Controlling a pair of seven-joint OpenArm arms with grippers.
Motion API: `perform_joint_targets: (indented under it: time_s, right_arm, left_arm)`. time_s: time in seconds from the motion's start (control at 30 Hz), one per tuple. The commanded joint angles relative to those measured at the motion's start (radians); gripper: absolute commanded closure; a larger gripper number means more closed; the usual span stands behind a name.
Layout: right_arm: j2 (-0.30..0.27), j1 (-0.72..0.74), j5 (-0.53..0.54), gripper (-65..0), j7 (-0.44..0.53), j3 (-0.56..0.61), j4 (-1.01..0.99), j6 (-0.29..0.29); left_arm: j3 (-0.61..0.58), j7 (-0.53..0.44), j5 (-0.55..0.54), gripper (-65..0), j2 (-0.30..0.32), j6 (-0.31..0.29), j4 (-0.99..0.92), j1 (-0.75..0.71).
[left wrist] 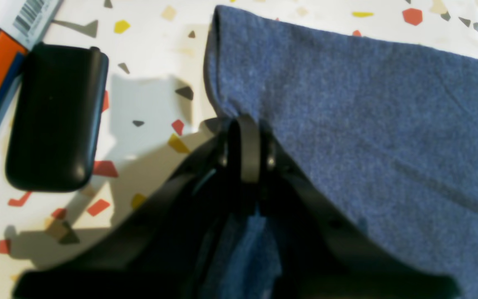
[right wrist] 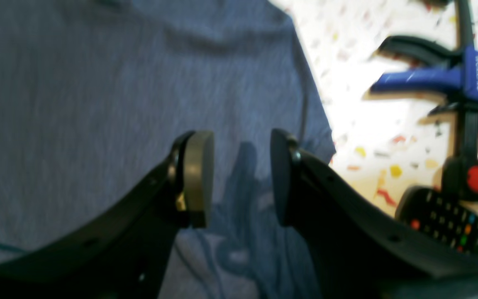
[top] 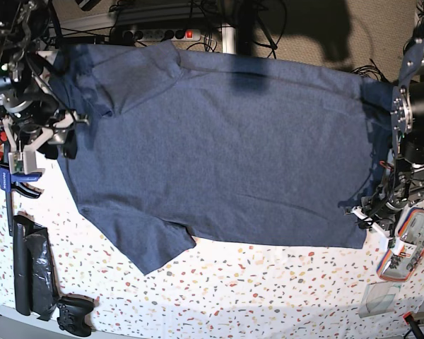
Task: Fold the T-shirt properly
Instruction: 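Slide the left gripper along the shirt edge toward the hem, then slide the right gripper along the shirt edge toward the sleeve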
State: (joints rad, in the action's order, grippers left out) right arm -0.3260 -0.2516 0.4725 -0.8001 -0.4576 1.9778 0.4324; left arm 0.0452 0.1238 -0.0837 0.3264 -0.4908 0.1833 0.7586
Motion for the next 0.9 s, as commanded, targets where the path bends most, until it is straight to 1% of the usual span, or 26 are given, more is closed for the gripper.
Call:
perform_joint_targets:
  time_s: [0.0,0.07,0.1,0.17,0.27,0.33,0.47,0.57,0.67,0.8,0.87]
  right_arm:
    - [-0.016,0.037,-0.001,-25.9,0.030,0.000,-0.008,0.013]
    - [-0.022,0.092,0.000,-29.6,0.043,0.026,-0.074,0.013]
    - [-0.024,0.121,-0.001,-30.2,0.057,0.047,-0.112,0.014]
    - [-0.038,0.177,-0.010,-30.2,0.076,0.105,-0.196,0.014]
    - [-0.069,0.284,-0.075,-30.2,0.083,0.208,-0.325,0.014]
    - [-0.087,0.375,-0.095,-30.2,0.079,0.272,-0.409,0.014]
    - [-0.089,0.576,-0.106,-30.2,0.070,0.349,-0.587,0.013]
    - [-0.089,0.733,-0.106,-30.2,0.054,0.375,-0.763,0.013]
    - [-0.090,0.870,-0.108,-30.2,0.039,0.377,-0.964,0.014]
    - [-0.101,1.010,-0.152,-30.2,0.041,0.380,-1.221,0.009]
    - [-0.108,1.059,-0.180,-30.2,0.058,0.380,-1.328,0.009]
  left_arm:
    - [0.000,0.010,-0.007,0.0,0.004,-0.012,0.005,0.023]
    - [0.000,0.010,-0.023,0.0,0.004,-0.012,0.005,0.023]
    - [0.000,0.010,-0.023,0.0,0.004,-0.011,0.005,0.023]
    - [0.000,0.010,-0.023,0.0,0.004,-0.011,0.005,0.023]
    - [0.000,0.010,-0.023,0.0,0.003,-0.012,0.005,0.023]
    - [0.000,0.011,-0.022,0.0,0.004,-0.012,0.005,0.022]
    - [0.000,0.021,-0.022,0.0,0.004,-0.012,0.005,0.019]
    - [0.000,0.019,-0.023,0.0,0.004,-0.011,0.005,0.013]
    - [0.000,0.012,-0.022,0.0,0.003,-0.012,0.005,0.003]
    - [0.000,0.013,-0.022,0.0,0.004,-0.011,0.005,0.001]
    - [0.000,0.013,-0.022,0.0,0.004,-0.011,0.005,0.001]
